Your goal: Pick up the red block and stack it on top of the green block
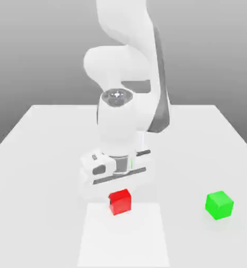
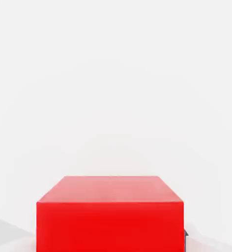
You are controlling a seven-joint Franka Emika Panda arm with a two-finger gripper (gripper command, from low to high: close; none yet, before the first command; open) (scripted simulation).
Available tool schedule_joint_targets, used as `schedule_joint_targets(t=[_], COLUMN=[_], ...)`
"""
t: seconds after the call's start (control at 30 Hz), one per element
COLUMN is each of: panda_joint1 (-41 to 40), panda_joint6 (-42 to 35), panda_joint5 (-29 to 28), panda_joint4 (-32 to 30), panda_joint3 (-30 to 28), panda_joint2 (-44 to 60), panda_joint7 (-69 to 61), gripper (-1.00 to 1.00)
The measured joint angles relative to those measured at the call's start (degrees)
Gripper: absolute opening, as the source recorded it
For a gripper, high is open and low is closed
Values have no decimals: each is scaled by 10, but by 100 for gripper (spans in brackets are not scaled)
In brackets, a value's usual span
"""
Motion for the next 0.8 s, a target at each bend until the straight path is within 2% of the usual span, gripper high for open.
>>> schedule_joint_targets(t=[0.17, 0.4, 0.63, 0.8], panda_joint1=[14, 97, 215, 233], panda_joint6=[-71, -118, -162, -96], panda_joint5=[-8, 7, 13, -44], panda_joint4=[4, 65, 128, 142], panda_joint3=[22, 119, 194, 175], panda_joint2=[-68, -54, -35, 47], panda_joint7=[43, 201, 371, 439], gripper=[-100, -100, -100, -100])
